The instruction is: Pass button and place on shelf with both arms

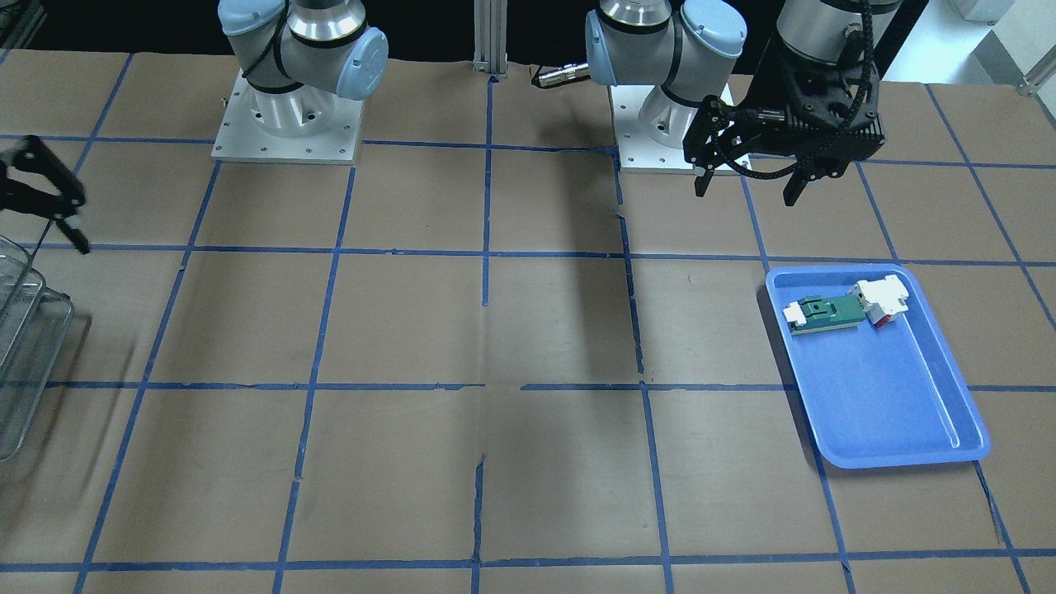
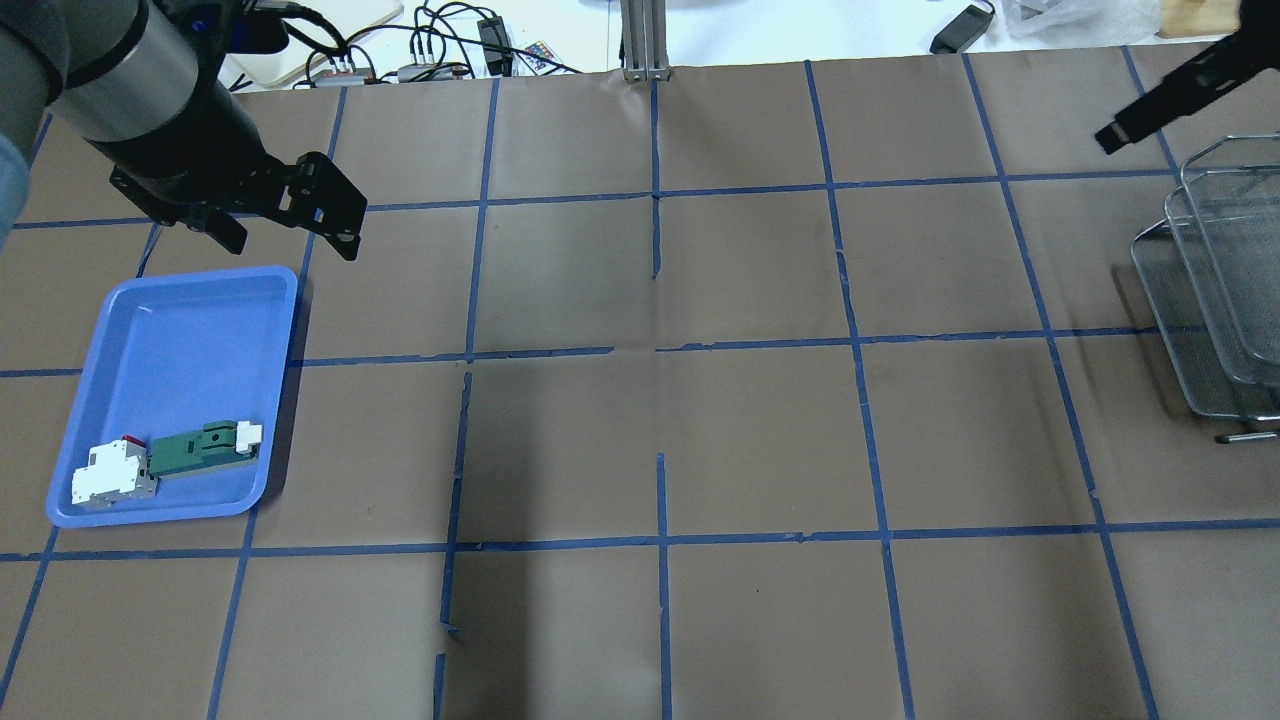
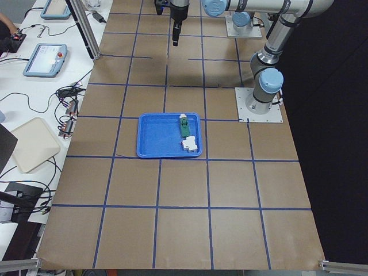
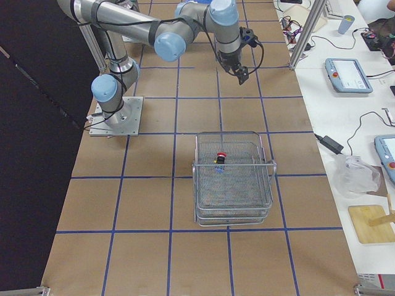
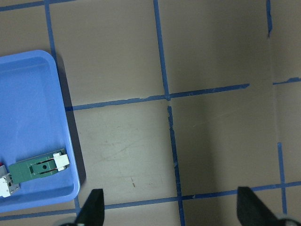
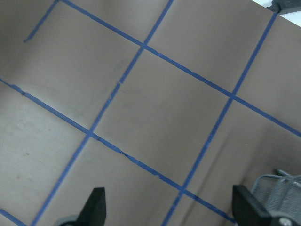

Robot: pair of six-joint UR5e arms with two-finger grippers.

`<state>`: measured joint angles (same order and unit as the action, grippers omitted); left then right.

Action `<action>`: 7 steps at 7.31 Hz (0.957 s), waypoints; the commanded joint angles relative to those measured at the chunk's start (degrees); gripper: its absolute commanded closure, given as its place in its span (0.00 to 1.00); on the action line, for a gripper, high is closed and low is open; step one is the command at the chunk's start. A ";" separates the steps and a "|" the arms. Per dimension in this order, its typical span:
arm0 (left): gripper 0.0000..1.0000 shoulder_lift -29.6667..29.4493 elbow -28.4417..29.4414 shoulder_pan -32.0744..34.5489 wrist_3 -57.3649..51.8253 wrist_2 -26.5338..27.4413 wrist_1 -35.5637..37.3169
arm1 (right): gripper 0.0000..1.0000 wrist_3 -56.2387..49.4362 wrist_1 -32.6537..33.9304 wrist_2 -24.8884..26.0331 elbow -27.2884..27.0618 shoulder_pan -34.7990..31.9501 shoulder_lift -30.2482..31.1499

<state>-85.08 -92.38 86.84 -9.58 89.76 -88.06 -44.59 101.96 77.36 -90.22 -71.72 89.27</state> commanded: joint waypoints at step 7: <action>0.00 -0.08 -0.09 0.00 -0.09 0.07 -0.09 | 0.00 45.43 -17.91 13.00 7.58 -16.34 1.00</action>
<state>-85.11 -92.46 86.83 -9.67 89.82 -88.15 -3.22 87.57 90.70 -85.49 -87.79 91.11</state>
